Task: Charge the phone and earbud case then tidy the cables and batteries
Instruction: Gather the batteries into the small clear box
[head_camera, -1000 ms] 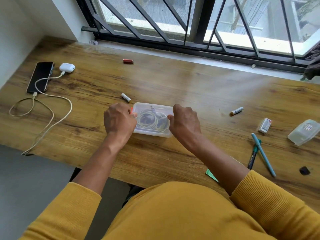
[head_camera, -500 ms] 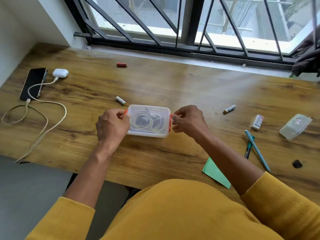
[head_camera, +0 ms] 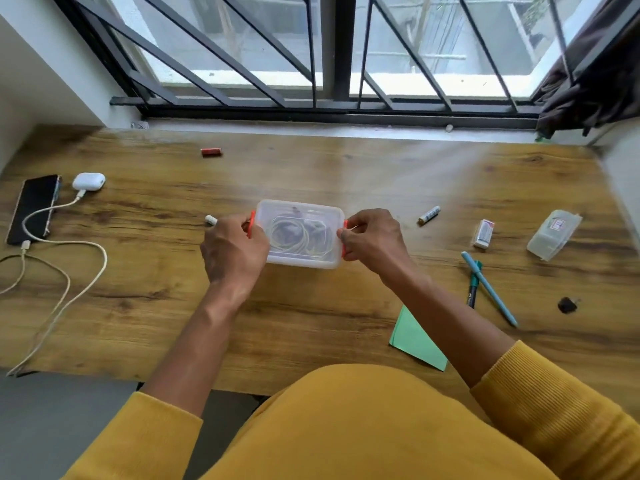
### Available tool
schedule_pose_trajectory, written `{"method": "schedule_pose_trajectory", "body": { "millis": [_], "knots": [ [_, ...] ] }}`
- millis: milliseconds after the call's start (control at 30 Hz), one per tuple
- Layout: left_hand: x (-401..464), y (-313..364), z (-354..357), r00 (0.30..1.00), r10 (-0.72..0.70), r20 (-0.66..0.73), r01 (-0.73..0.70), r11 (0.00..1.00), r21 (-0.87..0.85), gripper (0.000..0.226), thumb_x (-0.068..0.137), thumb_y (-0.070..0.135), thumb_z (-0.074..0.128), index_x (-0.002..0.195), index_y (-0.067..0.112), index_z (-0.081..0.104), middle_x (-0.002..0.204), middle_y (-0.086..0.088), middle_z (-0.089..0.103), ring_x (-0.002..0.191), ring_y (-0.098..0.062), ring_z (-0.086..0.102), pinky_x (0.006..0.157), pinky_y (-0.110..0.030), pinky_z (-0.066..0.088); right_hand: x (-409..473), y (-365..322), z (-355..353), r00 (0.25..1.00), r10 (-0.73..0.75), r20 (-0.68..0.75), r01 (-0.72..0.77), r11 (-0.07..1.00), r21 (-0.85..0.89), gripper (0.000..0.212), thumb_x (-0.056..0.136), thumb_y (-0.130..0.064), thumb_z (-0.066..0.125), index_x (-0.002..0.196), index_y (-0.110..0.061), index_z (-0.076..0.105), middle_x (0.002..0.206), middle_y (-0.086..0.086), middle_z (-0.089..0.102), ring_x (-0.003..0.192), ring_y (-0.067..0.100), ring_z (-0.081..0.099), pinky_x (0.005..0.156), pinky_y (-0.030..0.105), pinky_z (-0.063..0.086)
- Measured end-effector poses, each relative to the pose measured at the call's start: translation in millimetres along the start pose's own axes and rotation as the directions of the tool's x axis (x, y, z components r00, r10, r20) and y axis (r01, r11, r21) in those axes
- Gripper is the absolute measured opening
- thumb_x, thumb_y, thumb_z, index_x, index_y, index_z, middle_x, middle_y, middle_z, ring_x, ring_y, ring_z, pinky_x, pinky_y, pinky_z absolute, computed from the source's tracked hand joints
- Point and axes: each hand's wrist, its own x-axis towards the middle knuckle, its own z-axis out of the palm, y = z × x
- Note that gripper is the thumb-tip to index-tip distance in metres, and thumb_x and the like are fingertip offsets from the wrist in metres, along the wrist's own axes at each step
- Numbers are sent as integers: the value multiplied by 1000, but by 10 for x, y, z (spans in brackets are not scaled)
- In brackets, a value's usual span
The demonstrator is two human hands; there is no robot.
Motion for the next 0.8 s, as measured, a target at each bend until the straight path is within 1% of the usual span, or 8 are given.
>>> {"method": "schedule_pose_trajectory", "body": {
  "millis": [100, 200, 267, 333, 500, 600, 700, 800],
  "knots": [
    [40, 283, 135, 998, 64, 22, -65, 998, 22, 28, 97, 24, 59, 78, 6, 67, 65, -9, 65, 66, -39, 54, 73, -45, 43, 60, 10, -198, 987, -77, -140, 61, 992, -110, 21, 89, -27, 72, 104, -14, 78, 87, 3, 78, 78, 23, 76, 79, 43, 64],
    [37, 618, 306, 986, 158, 49, -158, 987, -3, 30, 98, 24, 58, 72, 8, 60, 63, -5, 60, 62, -33, 52, 56, -40, 31, 89, 35, -457, 960, -100, -263, 50, 981, -188, 21, 94, -30, 69, 102, -13, 78, 90, 4, 76, 86, 24, 71, 83, 41, 60],
    [35, 843, 426, 973, 209, 92, -207, 978, -38, 28, 98, 22, 57, 73, 11, 61, 65, -3, 61, 62, -29, 55, 50, -33, 31, 118, 84, -642, 943, -87, -321, 24, 981, -195, 20, 96, -31, 68, 99, -13, 76, 90, 4, 74, 86, 25, 69, 78, 38, 56],
    [40, 1073, 541, 957, 256, 134, -248, 966, -76, 22, 98, 23, 57, 80, 13, 66, 72, -2, 66, 66, -26, 60, 55, -32, 33, 139, 144, -831, 927, -64, -370, -5, 984, -180, 18, 94, -29, 69, 96, -13, 75, 89, 5, 74, 83, 27, 68, 72, 34, 52],
    [24, 1682, 829, 900, 381, 213, -343, 919, -196, 14, 96, 27, 62, 97, 17, 73, 85, 2, 72, 79, -23, 66, 69, -29, 43, 144, 261, -1341, 872, -25, -489, -55, 987, -149, 16, 92, -26, 69, 101, -14, 73, 91, 5, 72, 83, 28, 68, 73, 42, 59],
    [42, 2033, 1024, 867, 399, 299, -315, 903, -292, 19, 92, 25, 69, 108, 19, 78, 87, 6, 71, 85, -21, 70, 78, -35, 58, 167, 353, -1645, 826, 8, -564, -83, 991, -107, 18, 88, -21, 65, 103, -14, 72, 93, 5, 73, 86, 31, 68, 75, 46, 60],
    [36, 2393, 1277, 818, 421, 391, -256, 876, -409, 31, 87, 26, 77, 118, 20, 79, 97, 4, 77, 90, -17, 74, 82, -44, 65, 133, 455, -1975, 767, 48, -640, -103, 993, -49, 36, 86, -12, 66, 122, -13, 68, 109, 7, 75, 97, 29, 70, 83, 48, 61],
    [54, 2785, 1528, 768, 432, 473, -200, 863, -464, 38, 83, 21, 83, 120, 15, 76, 107, -2, 78, 95, -18, 75, 82, -44, 67, 127, 574, -2281, 725, 96, -682, -129, 992, 3, 50, 89, -12, 69, 139, -14, 58, 125, 10, 72, 108, 30, 70, 90, 51, 61]
  ]
}}
